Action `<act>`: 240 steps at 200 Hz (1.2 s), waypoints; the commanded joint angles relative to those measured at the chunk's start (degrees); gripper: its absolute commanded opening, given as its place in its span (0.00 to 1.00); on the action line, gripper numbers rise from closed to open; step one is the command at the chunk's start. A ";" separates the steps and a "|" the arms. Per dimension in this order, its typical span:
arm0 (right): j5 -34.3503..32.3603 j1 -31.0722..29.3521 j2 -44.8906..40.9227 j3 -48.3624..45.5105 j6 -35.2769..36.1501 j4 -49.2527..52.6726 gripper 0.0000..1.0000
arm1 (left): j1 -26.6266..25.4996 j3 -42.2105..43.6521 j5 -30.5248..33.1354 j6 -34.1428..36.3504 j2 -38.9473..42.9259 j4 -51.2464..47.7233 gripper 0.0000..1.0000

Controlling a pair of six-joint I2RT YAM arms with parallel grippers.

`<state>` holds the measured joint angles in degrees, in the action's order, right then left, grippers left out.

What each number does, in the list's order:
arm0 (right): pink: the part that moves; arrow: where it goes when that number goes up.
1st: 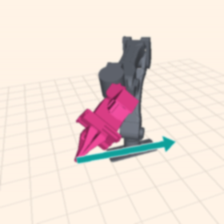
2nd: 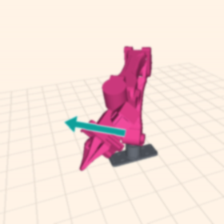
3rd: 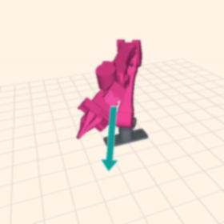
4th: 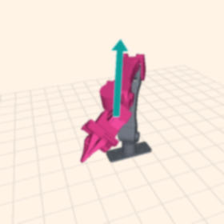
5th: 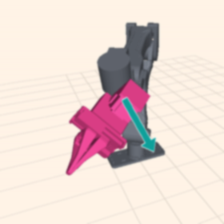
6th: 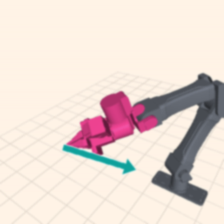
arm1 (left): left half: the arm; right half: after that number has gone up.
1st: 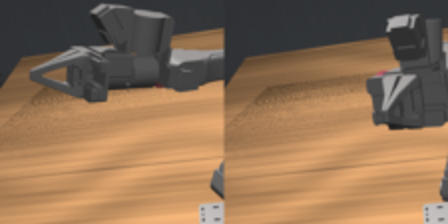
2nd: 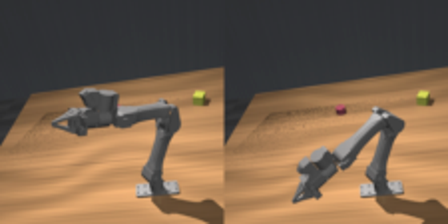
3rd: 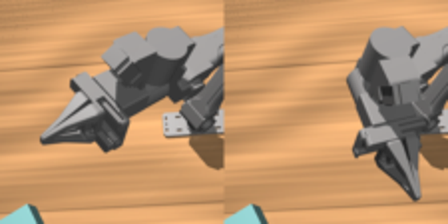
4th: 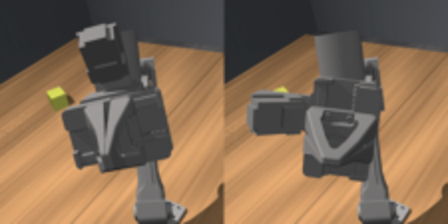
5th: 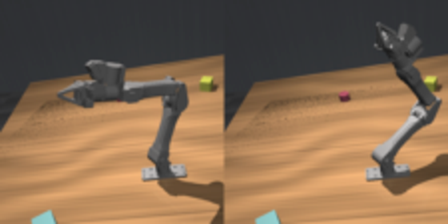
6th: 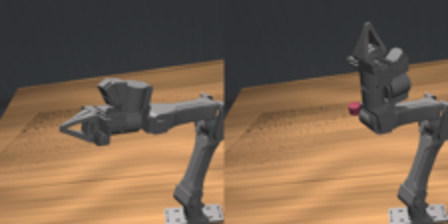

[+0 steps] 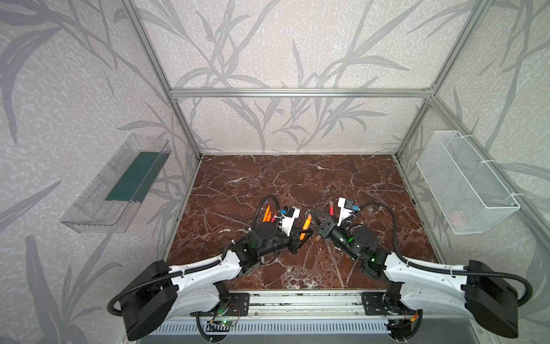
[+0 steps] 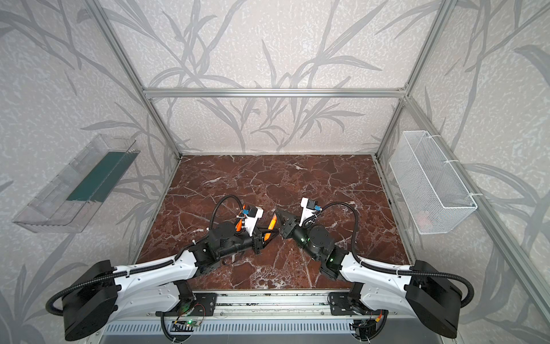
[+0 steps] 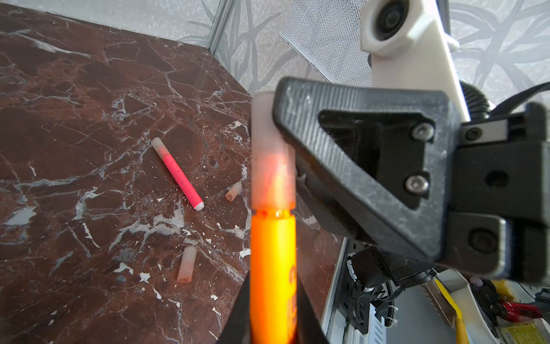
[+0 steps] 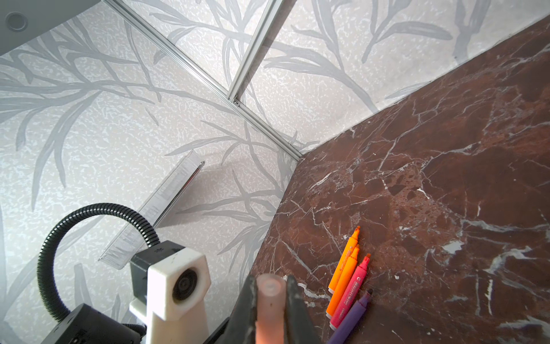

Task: Insert the pens into the pen caps
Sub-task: 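Press the cap further onto the orange highlighter with the right gripper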

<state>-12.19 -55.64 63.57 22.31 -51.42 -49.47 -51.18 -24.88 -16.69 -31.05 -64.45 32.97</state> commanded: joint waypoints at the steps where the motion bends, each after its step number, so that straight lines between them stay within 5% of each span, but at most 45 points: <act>1: 3.75 -1.27 1.38 -0.10 1.52 3.33 0.05 | 0.47 -0.19 0.62 0.45 3.93 7.15 0.00; 110: 2.12 -1.31 -10.99 -1.15 7.91 12.48 0.40 | 0.33 0.14 -0.91 3.56 5.08 4.72 0.00; 166: -0.03 -1.28 -16.31 3.99 10.78 22.80 0.55 | -4.08 -2.39 3.94 13.63 0.46 -1.55 0.00; 240: -3.82 -1.31 -12.93 4.30 8.84 22.84 0.58 | -6.14 -2.48 5.36 15.49 -0.46 -0.86 0.00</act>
<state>-14.00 -56.75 51.13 26.39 -42.44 -26.26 -56.95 -25.56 -12.14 -17.47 -64.62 31.42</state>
